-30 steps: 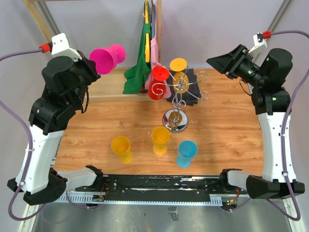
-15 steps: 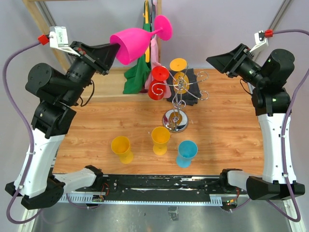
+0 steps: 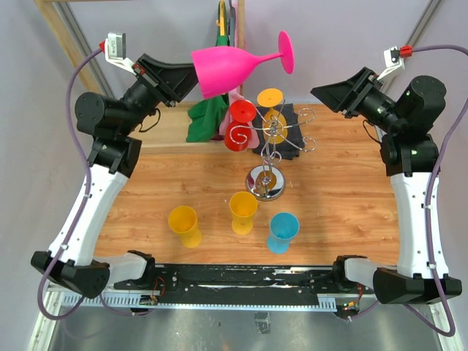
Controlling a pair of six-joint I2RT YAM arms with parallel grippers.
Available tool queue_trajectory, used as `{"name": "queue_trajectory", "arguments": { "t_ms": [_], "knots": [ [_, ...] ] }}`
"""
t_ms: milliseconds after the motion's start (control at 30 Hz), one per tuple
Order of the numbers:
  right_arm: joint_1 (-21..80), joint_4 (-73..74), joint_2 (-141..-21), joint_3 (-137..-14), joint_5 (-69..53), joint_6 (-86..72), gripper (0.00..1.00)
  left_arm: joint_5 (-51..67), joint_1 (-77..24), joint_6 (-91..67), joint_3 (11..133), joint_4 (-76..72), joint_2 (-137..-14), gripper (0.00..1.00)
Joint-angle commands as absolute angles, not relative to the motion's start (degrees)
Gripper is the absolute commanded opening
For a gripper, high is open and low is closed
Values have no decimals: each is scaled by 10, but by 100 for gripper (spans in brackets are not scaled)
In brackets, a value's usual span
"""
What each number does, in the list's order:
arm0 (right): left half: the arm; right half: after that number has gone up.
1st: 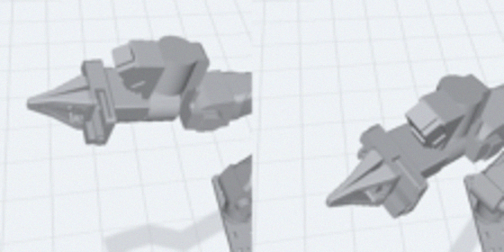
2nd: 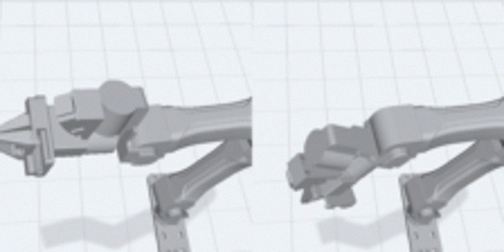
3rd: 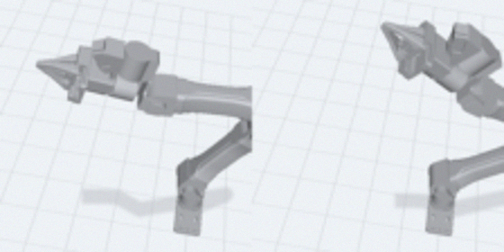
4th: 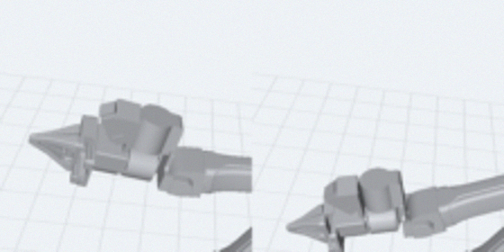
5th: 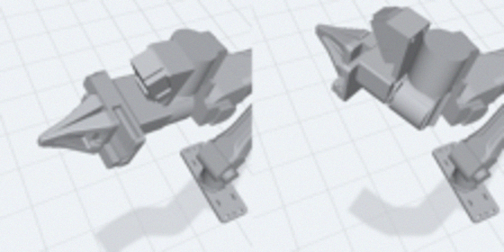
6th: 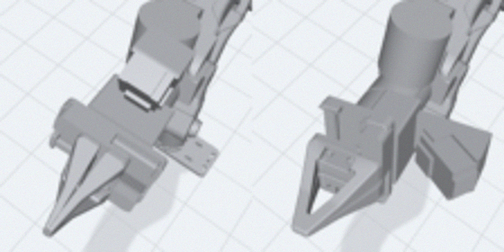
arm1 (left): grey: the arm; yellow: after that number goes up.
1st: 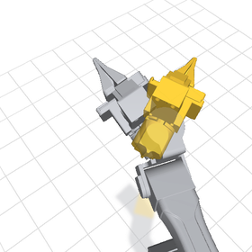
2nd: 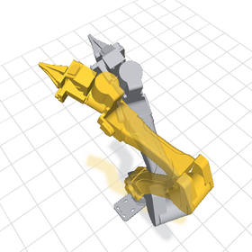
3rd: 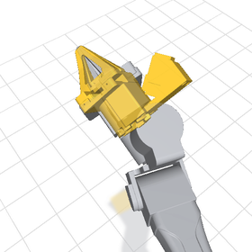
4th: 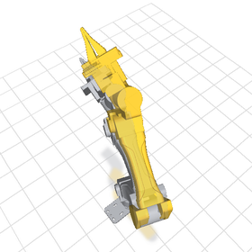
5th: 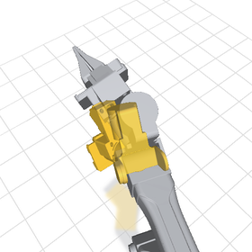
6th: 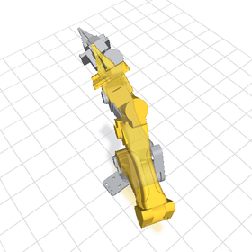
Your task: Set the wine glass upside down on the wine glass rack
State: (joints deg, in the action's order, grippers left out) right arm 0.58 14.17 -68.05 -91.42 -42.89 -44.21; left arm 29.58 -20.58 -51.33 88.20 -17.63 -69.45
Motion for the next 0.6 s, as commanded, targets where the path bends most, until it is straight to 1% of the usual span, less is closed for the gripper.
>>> {"name": "queue_trajectory", "arguments": {
  "t_ms": [0,67,100,167,233,300,433,567],
  "knots": [
    [-6,89,-684,-924,-466,-467,54,401,-152,-737,840,-432,-724,0],
    [-6,14,-692,-916,-499,-515,54,420,-130,-844,818,-545,-746,0],
    [-6,-38,-699,-909,-520,-555,54,427,-122,-892,809,-622,-758,0],
    [-5,-171,-716,-894,-556,-657,53,423,-109,-983,790,-729,-782,0],
    [-3,-314,-739,-883,-573,-772,53,419,-103,-1036,783,-797,-799,0],
    [3,-421,-766,-895,-580,-882,52,421,-101,-1050,786,-811,-807,0],
    [26,-504,-809,-929,-584,-974,53,425,-101,-1075,789,-833,-818,0],
    [66,-552,-835,-953,-570,-1029,52,397,-101,-1175,799,-950,-857,0]
  ]
}}
